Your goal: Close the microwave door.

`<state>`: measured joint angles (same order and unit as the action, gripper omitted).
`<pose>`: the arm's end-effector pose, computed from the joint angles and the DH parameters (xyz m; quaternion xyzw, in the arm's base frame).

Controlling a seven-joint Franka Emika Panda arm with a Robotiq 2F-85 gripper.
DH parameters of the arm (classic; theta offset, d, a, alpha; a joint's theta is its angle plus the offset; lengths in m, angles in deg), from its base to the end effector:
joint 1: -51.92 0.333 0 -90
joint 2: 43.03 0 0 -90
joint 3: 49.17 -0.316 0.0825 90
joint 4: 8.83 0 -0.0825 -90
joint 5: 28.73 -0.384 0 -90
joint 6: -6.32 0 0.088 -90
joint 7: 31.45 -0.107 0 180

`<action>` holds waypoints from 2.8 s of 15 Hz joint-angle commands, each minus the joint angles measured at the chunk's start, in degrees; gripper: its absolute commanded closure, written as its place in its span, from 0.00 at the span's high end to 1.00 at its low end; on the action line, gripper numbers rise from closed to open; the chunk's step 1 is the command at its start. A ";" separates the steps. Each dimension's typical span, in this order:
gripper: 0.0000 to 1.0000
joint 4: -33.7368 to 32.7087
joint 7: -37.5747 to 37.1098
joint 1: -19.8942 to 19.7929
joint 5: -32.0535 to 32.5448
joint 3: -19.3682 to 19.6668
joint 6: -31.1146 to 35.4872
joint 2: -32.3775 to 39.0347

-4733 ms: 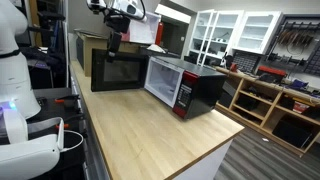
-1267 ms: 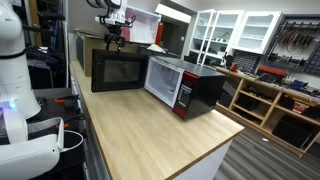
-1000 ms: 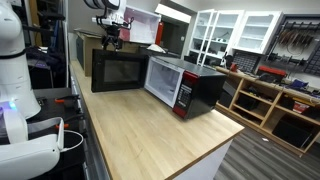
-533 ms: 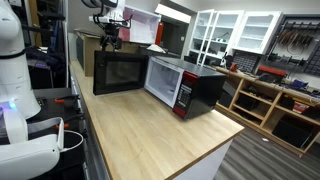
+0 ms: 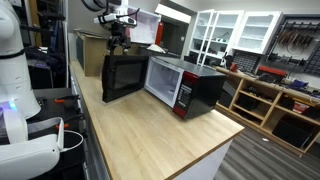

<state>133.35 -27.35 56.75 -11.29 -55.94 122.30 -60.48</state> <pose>0.4137 0.0671 0.3910 0.9641 0.2063 -0.0683 0.1527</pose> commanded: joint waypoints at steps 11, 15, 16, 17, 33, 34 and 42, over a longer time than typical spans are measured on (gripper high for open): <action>1.00 0.83 -10.90 -7.56 22.53 3.77 3.11 -2.92; 1.00 -0.24 -8.48 -5.14 15.47 4.23 2.61 -7.49; 1.00 -0.51 -8.12 -4.22 12.30 4.00 2.55 -7.98; 1.00 -0.64 -7.97 -3.53 9.74 3.59 2.46 -8.71; 1.00 0.46 -14.94 -2.76 5.73 -2.02 8.89 -8.22; 1.00 0.52 -18.91 -4.16 8.65 -3.20 11.71 -6.87; 1.00 -2.11 -50.10 -10.06 33.19 -7.57 18.01 6.58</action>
<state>133.65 -68.85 47.15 15.35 -63.13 140.95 -59.14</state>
